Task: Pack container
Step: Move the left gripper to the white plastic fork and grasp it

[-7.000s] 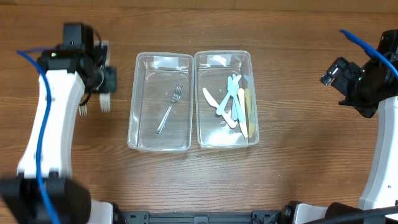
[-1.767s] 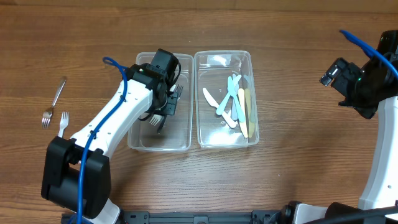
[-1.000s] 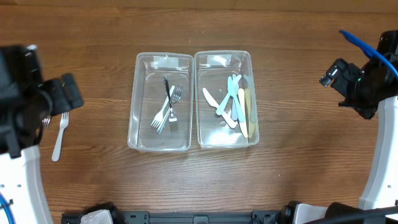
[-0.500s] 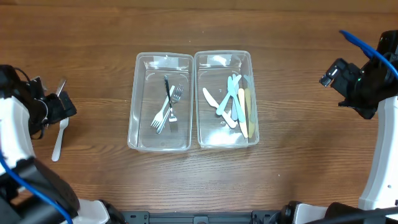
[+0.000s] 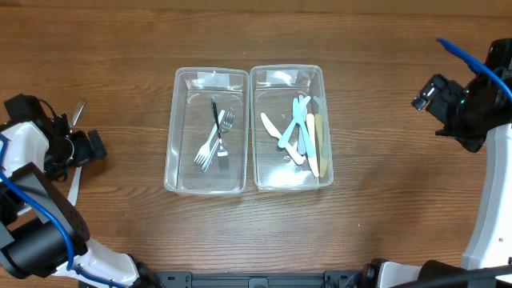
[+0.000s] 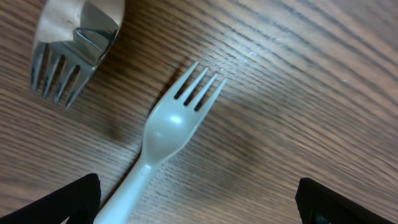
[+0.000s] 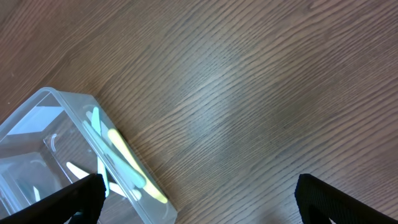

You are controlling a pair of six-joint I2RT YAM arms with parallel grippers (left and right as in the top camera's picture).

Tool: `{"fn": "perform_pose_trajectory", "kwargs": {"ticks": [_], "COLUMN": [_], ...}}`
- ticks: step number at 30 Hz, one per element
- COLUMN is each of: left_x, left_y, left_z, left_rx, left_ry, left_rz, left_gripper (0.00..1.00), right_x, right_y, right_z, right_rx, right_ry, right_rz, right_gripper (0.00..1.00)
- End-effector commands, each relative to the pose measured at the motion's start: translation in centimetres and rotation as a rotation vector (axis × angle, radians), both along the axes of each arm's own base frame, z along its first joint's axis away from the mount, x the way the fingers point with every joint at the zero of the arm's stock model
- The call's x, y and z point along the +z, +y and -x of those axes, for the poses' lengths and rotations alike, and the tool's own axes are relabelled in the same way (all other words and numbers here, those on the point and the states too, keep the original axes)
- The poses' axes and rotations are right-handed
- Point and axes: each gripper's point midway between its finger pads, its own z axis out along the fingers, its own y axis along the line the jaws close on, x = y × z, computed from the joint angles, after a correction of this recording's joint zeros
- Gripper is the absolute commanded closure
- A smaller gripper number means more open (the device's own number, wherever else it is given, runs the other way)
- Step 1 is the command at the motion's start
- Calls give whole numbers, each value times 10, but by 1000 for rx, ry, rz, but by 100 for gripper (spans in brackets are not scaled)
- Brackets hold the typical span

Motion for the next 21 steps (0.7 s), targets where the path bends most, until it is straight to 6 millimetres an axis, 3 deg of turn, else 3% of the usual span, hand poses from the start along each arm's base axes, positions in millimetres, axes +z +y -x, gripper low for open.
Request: {"fn": "perform_pose_trajectory", "kwargs": {"ticks": [1,8,14,17,21], "left_x": [-16,-30,-39,-40,-39], "left_y": [-1,5,0,-3,-6], "left_z": [10,16,20,18,16], "left_rx": [-12,-28,-34,-37,-38], "left_ry": [29,33,28,13,3], "left_rz": [-10,-66,-59,-38,-22], "left_gripper": [0,0,9,20,48], "right_x": [1,1,1,1,1], "right_y": [2,2,2,2,2], "right_z": [-1,-1,-1,-1,-1], "right_rx": [11,12,12,12,12], "right_ry": [-8,-8,-6,-6,-5], "right_rz": [3,3,2,2,2], "right_gripper": [0,0,0,0,0]}}
